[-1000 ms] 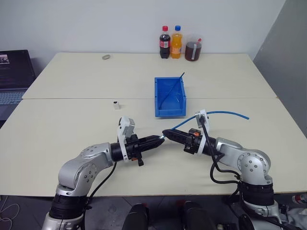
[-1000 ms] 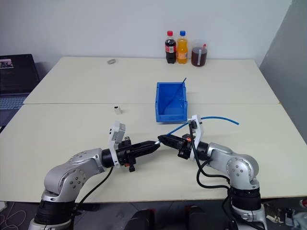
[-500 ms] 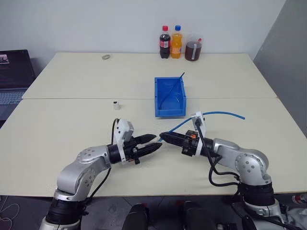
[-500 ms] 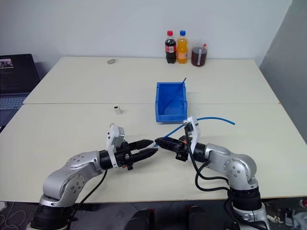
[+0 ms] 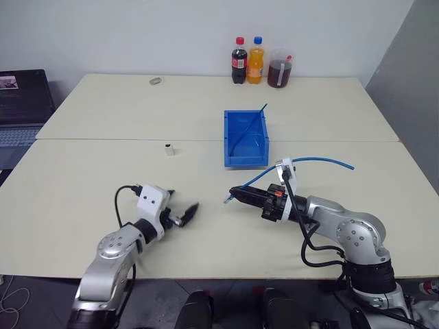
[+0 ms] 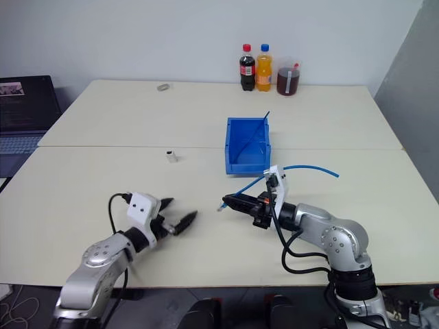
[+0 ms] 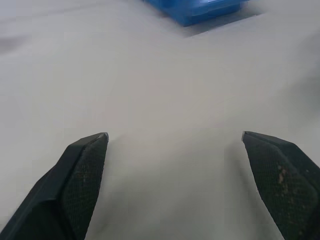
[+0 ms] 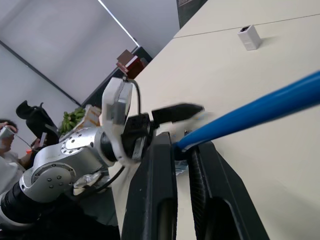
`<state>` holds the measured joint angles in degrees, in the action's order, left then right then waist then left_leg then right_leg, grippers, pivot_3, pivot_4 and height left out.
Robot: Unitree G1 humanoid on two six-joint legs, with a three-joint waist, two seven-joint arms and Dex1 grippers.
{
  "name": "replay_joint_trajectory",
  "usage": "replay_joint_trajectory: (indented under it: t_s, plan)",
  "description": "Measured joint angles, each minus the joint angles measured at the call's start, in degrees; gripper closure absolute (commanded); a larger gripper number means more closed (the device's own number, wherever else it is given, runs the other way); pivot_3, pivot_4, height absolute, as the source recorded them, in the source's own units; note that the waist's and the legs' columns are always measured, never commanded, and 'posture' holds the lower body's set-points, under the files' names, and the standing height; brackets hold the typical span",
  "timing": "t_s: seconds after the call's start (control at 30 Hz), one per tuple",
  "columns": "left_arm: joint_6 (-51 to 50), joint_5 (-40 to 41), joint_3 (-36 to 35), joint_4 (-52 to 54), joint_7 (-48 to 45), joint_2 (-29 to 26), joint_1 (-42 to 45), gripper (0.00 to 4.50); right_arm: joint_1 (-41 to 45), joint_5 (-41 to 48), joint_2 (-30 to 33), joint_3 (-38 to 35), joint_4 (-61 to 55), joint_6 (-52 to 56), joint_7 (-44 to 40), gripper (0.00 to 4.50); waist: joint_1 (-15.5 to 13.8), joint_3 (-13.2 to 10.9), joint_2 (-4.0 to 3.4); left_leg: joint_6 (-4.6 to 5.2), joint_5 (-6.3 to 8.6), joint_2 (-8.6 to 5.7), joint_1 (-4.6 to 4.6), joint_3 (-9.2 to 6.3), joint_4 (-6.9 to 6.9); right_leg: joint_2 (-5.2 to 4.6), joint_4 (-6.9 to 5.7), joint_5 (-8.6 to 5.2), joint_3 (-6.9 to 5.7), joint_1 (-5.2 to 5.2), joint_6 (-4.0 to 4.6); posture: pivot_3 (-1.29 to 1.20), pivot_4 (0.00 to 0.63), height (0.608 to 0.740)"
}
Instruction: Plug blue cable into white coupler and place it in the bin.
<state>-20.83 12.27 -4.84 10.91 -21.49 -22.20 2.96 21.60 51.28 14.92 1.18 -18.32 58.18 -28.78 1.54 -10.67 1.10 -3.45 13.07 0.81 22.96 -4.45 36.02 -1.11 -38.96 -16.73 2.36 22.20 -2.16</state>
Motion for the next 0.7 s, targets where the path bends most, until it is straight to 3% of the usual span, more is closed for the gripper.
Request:
replay_joint_trajectory:
  t_s: [0.3,0.7]
  plan:
    - [-4.61,-4.64,-4.82,-13.82,16.91,5.80,15.34,0.00,0.65,-0.59,0.30,-0.04,0.73,-0.88,-0.21,4.44,0.17,-0.02,0.07,0.00,0.00,-0.02,0.01,-0.03,0.00,0.05,-0.05,0.02,-0.04,0.00,0.01,0.00,0.150,0.740]
    - [0.19,-6.59,-5.47,-40.30,16.92,3.98,34.54,0.00,1.09,-0.65,0.32,-0.20,0.79,-1.57,0.56,4.45,0.24,-0.04,0.11,-0.01,0.00,-0.09,0.06,-0.01,-0.01,-0.02,-0.01,0.04,-0.05,0.03,0.01,0.00,0.150,0.740]
